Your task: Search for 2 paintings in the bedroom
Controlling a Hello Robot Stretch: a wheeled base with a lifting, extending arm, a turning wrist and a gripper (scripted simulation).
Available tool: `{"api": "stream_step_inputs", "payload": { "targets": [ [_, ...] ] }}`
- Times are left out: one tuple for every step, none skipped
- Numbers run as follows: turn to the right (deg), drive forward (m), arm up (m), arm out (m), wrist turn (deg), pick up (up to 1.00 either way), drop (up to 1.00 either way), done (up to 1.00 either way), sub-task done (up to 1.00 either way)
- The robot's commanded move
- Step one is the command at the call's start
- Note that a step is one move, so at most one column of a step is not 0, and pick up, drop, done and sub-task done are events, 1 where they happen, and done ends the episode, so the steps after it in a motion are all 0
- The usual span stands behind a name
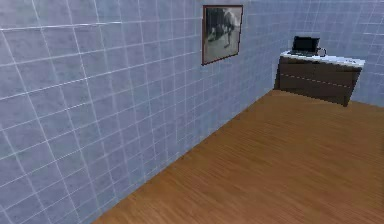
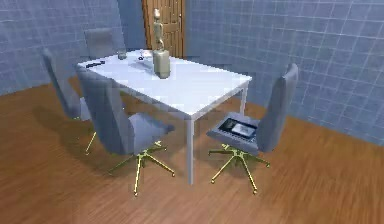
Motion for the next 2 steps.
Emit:
{"api": "stream_step_inputs", "payload": {
  "targets": [
    [0.0, 1.0, 0.0, 0.0, 0.0, 0.0, 0.0, 0.0, 0.0],
    [6.0, 0.0, 0.0, 0.0, 0.0, 0.0, 0.0, 0.0, 0.0]
  ]
}}
